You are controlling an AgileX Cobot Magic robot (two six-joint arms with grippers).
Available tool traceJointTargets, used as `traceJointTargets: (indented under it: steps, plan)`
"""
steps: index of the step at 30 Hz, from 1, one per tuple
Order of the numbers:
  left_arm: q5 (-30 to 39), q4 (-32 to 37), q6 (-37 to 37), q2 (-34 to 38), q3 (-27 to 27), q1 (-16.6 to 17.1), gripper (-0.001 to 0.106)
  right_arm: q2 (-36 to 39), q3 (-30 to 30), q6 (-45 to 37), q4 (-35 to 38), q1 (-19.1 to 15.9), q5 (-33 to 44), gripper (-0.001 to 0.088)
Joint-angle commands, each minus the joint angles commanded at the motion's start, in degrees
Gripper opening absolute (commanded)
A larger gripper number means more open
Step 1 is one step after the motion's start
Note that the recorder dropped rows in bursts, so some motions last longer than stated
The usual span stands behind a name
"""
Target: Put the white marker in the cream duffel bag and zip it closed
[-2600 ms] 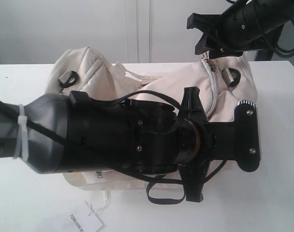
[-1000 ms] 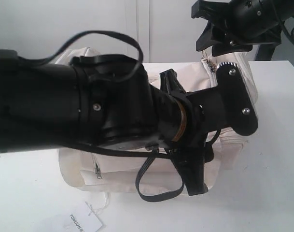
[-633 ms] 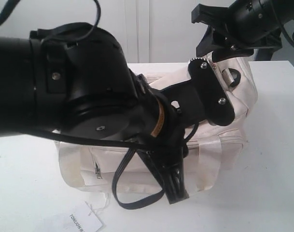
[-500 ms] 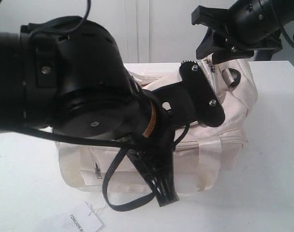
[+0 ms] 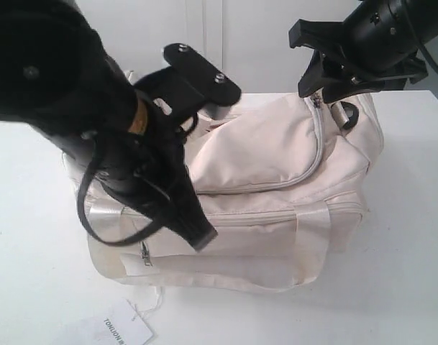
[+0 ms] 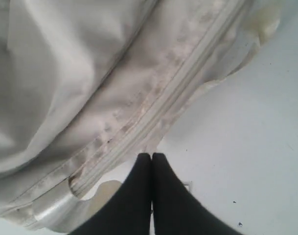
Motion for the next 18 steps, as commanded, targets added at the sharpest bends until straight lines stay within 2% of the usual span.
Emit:
traceJointTargets:
  steps: [3,5,18]
  plan:
    - [1.2,-7.3,3.9,-0.9,0.0,8.5,0.000,0.0,0.0,0.0,-0.3,0.0,0.6,0.0365]
    - [2.3,-12.6,7.9,-1.4,0.0,12.7,0.000,0.0,0.0,0.0,-0.3,0.0,1.1,0.0365]
    - [5.3,-25.0,17.3,-2.0,0.0,27.3,0.000,0.0,0.0,0.0,-0.5,0.0,1.4,0.0365]
